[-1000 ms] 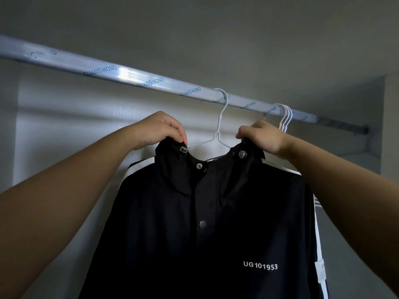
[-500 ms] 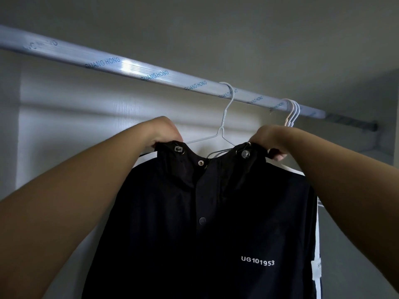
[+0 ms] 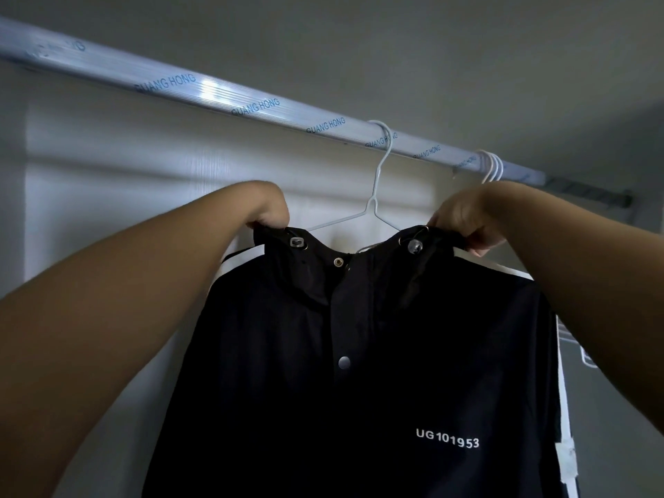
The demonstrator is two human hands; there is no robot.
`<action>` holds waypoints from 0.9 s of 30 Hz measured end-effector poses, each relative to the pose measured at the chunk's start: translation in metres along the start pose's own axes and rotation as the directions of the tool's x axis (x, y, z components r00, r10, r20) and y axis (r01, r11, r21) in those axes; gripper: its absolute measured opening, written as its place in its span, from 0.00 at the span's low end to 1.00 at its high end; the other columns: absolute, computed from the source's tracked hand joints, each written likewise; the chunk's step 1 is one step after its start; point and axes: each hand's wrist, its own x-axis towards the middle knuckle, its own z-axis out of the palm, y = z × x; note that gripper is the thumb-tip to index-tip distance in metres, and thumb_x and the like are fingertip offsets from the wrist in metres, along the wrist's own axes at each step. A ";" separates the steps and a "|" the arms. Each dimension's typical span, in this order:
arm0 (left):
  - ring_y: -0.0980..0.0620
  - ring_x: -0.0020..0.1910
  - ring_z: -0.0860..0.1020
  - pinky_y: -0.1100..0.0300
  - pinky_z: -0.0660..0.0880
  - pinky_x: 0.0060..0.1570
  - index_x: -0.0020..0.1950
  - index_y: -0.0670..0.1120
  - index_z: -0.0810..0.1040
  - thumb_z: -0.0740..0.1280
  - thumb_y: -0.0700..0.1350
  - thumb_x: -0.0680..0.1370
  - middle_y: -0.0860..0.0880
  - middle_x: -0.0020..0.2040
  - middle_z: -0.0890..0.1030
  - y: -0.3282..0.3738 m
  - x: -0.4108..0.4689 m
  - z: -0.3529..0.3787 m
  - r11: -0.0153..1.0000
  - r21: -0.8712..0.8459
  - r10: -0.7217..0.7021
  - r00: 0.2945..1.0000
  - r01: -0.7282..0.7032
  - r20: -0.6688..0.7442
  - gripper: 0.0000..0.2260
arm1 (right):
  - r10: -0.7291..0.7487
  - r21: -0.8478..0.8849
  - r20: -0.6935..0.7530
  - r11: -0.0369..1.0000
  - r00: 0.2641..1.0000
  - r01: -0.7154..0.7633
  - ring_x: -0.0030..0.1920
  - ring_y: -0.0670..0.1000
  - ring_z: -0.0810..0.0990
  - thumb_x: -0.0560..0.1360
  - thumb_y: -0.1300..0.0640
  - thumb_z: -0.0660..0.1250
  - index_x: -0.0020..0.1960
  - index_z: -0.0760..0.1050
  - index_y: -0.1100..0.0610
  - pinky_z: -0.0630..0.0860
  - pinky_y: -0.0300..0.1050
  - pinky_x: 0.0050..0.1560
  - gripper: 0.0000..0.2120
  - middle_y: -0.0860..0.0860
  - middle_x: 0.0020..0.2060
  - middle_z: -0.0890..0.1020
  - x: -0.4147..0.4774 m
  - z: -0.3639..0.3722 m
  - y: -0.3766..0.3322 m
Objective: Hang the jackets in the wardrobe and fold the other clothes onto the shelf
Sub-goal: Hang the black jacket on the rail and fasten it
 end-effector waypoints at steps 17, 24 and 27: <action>0.49 0.31 0.75 0.60 0.72 0.34 0.46 0.40 0.86 0.73 0.39 0.72 0.47 0.39 0.82 -0.022 -0.023 0.025 0.605 -0.789 -0.154 0.957 -0.106 -0.247 0.05 | -0.106 0.326 -0.413 0.911 0.905 0.255 0.34 0.50 0.73 0.73 0.60 0.71 0.46 0.77 0.56 0.66 0.41 0.35 0.03 0.51 0.35 0.77 -0.007 0.016 0.010; 0.65 0.31 0.75 0.75 0.67 0.35 0.43 0.57 0.83 0.73 0.54 0.75 0.65 0.40 0.81 0.015 -0.116 0.041 0.531 -0.416 0.110 0.546 -0.738 -0.830 0.03 | -0.550 -0.388 -0.829 0.695 0.100 0.605 0.52 0.55 0.75 0.76 0.51 0.67 0.47 0.77 0.52 0.71 0.52 0.55 0.04 0.49 0.47 0.80 -0.057 0.074 0.000; 0.66 0.47 0.75 0.67 0.72 0.49 0.59 0.60 0.79 0.67 0.73 0.68 0.63 0.53 0.78 0.026 -0.127 0.045 0.760 -0.164 0.412 0.661 -0.629 -0.627 0.26 | -0.740 -0.585 -0.671 0.566 0.046 0.582 0.53 0.55 0.74 0.75 0.52 0.65 0.50 0.80 0.53 0.66 0.51 0.54 0.08 0.46 0.47 0.82 -0.069 0.091 -0.004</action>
